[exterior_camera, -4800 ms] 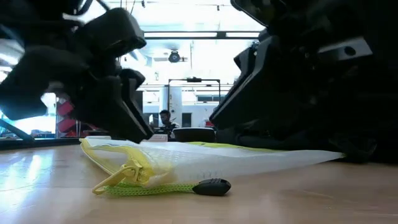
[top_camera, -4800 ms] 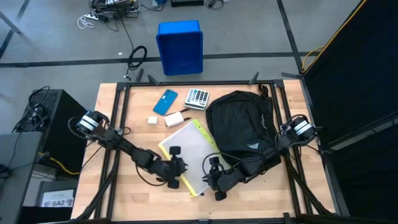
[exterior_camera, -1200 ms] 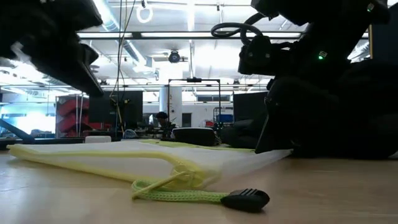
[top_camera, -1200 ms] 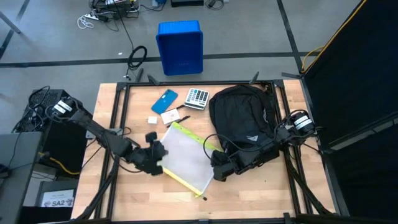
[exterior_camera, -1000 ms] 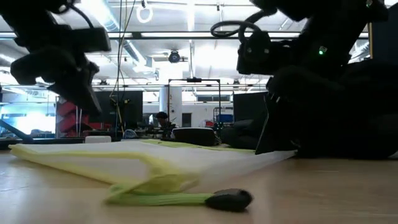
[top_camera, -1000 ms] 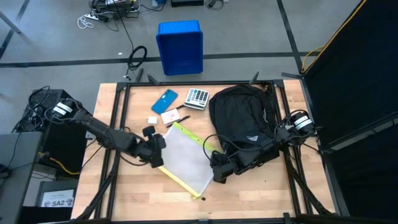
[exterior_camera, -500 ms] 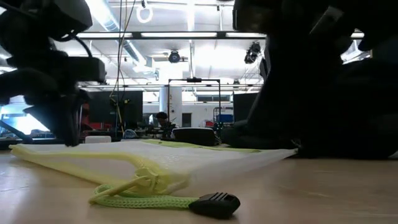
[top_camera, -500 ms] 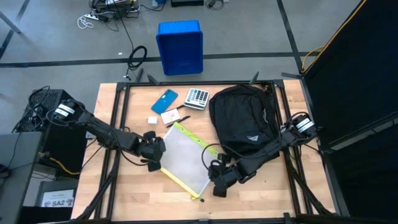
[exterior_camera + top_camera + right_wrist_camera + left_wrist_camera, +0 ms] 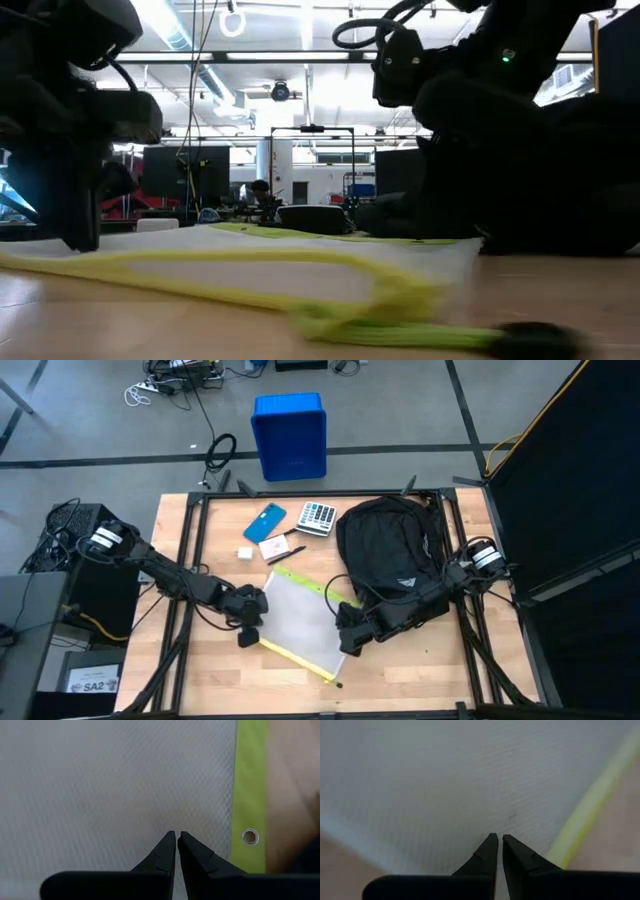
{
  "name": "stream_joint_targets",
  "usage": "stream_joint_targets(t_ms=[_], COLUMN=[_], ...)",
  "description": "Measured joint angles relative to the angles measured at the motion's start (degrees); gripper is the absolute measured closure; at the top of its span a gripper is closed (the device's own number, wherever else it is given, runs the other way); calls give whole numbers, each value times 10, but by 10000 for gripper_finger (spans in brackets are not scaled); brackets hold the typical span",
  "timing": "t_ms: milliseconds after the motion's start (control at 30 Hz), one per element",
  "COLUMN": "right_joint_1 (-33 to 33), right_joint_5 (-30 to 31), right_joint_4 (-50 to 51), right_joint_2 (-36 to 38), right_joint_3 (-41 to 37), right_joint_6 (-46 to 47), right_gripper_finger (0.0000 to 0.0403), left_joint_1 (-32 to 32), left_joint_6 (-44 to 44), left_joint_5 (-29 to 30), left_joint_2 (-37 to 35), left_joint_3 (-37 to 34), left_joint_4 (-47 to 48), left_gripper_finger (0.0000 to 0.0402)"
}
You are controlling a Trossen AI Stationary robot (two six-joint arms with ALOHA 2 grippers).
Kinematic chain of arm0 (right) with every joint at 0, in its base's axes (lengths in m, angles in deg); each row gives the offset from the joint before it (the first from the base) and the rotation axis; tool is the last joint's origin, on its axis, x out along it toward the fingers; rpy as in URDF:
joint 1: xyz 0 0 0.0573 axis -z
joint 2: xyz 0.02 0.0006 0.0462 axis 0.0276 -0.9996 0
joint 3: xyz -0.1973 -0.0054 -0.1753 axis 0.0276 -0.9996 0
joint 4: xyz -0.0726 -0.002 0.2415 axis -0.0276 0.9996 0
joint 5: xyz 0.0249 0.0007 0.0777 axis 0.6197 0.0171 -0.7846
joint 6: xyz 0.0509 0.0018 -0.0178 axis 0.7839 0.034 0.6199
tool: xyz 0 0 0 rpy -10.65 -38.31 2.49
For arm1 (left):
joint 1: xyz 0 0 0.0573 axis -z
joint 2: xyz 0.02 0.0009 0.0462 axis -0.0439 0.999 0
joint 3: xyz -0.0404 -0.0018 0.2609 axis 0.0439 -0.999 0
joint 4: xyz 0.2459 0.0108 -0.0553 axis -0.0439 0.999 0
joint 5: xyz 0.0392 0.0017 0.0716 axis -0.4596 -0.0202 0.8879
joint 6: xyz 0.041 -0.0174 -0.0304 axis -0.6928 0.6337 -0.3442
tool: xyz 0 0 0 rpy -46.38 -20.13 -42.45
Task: Unpack backpack
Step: Put the gray calculator into the white zip bag
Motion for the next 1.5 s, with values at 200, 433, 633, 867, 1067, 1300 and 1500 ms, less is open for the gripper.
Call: stream_joint_targets(t_ms=[200, 433, 633, 867, 1067, 1300, 1500], right_joint_1=[1, -16, -43, -69, -70, -64, -38], right_joint_5=[60, 60, 57, 8, -55, -68, -67], right_joint_4=[-2, -10, -19, -17, -15, -28, -39], right_joint_2=[0, 0, 19, 25, 23, 18, 19], right_joint_3=[0, 0, 0, 0, 0, -19, -52], right_joint_6=[-18, -30, -31, -46, -30, -19, 16], right_gripper_finger=[402, 401, 400, 401, 402, 402, 402], left_joint_1=[26, 46, 8, -72, -136, -191, -203], left_joint_6=[-17, -115, -157, -148, -185, -185, -162], left_joint_5=[-52, -15, 34, 54, 63, 91, 91], left_joint_2=[27, 30, 30, 30, 30, 30, 31], left_joint_3=[1, 34, 53, 53, 53, 53, 53], left_joint_4=[-149, -138, -48, -37, -26, 19, 97], left_gripper_finger=[401, 401, 401, 401, 401, 401, 401])
